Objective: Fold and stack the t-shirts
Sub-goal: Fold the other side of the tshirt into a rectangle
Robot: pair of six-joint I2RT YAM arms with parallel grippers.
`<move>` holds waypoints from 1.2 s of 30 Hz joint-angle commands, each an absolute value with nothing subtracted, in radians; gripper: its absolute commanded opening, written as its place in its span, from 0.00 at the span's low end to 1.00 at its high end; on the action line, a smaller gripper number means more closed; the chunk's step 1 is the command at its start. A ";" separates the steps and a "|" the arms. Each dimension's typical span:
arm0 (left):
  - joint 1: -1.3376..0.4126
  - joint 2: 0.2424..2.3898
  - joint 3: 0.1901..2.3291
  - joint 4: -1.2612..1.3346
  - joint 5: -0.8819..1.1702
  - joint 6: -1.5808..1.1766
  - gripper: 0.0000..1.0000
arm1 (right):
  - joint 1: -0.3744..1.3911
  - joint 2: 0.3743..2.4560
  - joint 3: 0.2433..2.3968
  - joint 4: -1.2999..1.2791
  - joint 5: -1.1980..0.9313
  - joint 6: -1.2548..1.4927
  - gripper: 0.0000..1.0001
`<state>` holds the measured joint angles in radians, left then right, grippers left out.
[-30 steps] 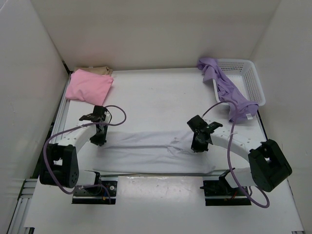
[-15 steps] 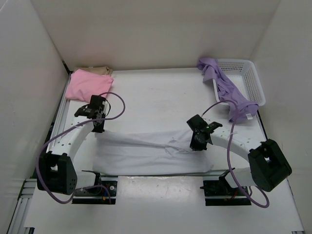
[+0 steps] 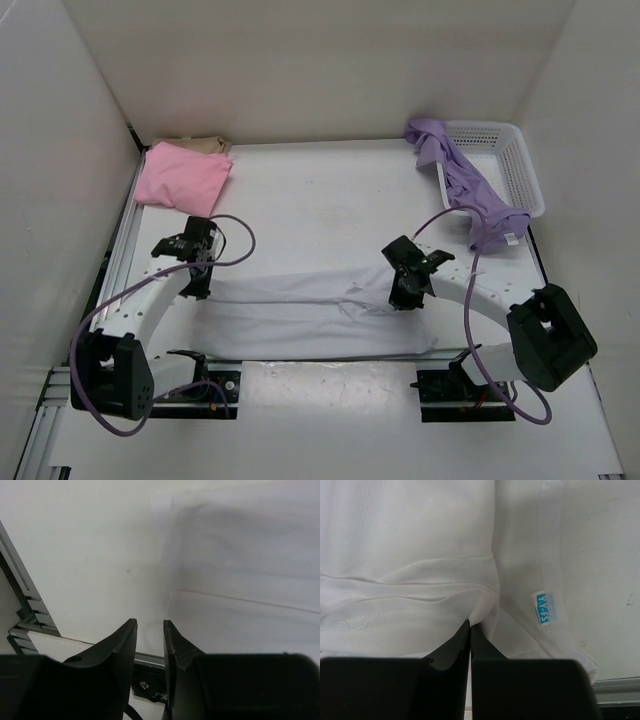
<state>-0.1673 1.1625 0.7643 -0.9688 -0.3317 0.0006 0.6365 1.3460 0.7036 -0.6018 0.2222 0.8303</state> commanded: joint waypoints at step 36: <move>-0.078 1.706 1.154 -0.971 -0.141 0.000 0.61 | 0.660 1.365 0.693 -0.629 0.307 0.832 0.00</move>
